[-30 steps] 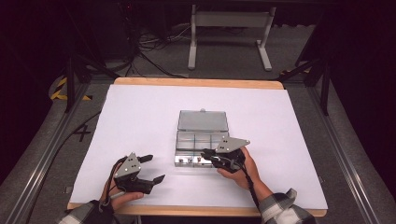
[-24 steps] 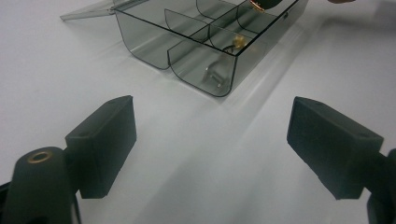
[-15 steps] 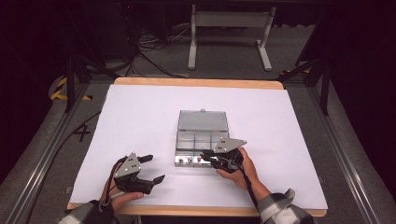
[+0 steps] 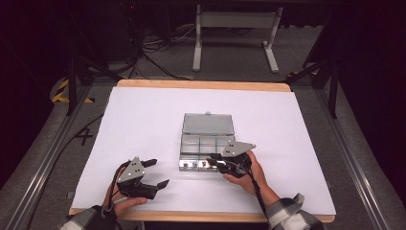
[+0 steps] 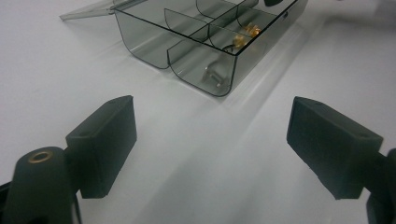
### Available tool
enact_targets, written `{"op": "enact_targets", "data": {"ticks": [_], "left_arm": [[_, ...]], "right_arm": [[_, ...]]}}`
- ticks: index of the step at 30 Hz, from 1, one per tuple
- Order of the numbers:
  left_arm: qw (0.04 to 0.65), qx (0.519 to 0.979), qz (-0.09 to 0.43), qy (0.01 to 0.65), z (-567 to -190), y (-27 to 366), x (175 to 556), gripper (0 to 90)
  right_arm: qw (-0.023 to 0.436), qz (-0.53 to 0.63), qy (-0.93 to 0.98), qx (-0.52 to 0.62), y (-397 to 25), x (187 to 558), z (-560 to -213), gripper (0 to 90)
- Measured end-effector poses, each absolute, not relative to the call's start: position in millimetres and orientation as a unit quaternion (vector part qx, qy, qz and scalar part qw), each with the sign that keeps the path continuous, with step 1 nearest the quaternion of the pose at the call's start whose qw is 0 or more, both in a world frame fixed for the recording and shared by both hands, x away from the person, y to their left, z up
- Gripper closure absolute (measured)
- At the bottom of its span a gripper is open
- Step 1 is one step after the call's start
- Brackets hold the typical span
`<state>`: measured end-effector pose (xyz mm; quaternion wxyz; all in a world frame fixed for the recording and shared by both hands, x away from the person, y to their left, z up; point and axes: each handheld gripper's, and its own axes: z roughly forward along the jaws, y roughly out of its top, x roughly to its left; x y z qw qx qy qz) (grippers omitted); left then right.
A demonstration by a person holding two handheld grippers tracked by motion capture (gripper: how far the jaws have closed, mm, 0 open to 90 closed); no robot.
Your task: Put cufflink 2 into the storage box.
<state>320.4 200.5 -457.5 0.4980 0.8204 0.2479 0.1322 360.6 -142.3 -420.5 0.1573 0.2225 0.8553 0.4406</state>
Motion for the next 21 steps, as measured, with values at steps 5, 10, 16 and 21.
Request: {"op": "enact_targets", "data": {"ticks": [5,10,16,21], "left_arm": [[0.499,0.82,0.134,0.246,-457.3,201.5,321.4,16.7],[0.504,0.817,0.131,0.247,-457.3,202.6,321.3,16.6],[0.503,0.818,0.127,0.248,-457.5,201.9,321.6,16.7],[0.495,0.824,0.125,0.248,-457.2,200.9,323.2,16.6]], "right_arm": [[0.169,0.443,0.854,0.214,-153.3,352.6,-408.9,74.5],[0.189,0.435,0.859,0.195,-171.0,342.4,-396.7,69.9],[0.201,0.439,0.85,0.213,-200.4,337.0,-389.8,66.8],[0.209,0.445,0.836,0.244,-229.5,336.1,-387.9,64.0]]}}
